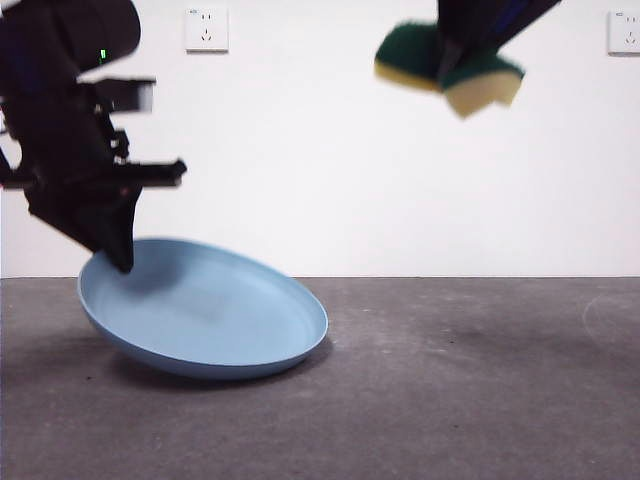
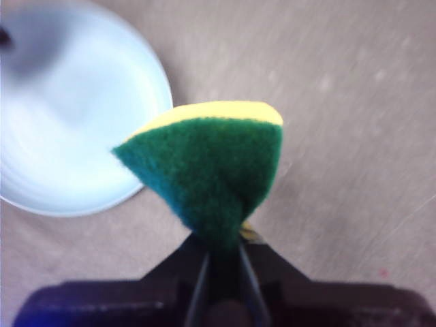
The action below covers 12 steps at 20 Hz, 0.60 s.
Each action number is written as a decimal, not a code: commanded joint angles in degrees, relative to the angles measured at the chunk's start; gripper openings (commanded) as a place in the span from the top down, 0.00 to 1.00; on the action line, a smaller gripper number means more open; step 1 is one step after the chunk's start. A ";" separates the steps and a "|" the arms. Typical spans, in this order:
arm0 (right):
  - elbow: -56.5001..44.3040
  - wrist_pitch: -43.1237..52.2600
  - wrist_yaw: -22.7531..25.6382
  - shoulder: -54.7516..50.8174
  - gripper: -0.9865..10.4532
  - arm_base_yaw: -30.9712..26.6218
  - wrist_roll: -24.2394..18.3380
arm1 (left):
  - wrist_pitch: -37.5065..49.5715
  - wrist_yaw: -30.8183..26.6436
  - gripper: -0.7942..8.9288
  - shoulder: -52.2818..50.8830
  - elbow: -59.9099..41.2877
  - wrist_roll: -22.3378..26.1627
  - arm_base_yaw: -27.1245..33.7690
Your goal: Pick up the plate,pick up the cloth,clean the plate with the cloth
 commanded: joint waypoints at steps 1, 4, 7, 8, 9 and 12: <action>-0.33 0.31 0.20 -3.06 0.93 0.07 0.74 | 0.09 -0.42 0.92 4.11 -0.24 0.92 0.61; -0.35 0.31 0.20 -6.25 0.93 0.07 0.79 | 1.09 -0.33 0.90 6.71 -0.24 0.92 0.96; -0.35 0.28 0.22 -7.28 0.93 0.02 0.79 | 2.12 -0.26 0.64 6.82 -0.24 0.90 0.94; -0.35 0.26 0.20 -7.28 0.93 0.00 0.79 | 2.19 -0.07 0.52 6.82 -0.24 0.90 0.94; -0.35 0.26 0.20 -7.26 0.93 -0.02 0.79 | 1.86 -0.07 0.47 6.80 -0.22 0.90 0.94; -0.35 0.33 -0.04 -5.40 0.93 -0.09 0.79 | -4.26 -0.09 0.47 5.49 2.16 -0.35 0.92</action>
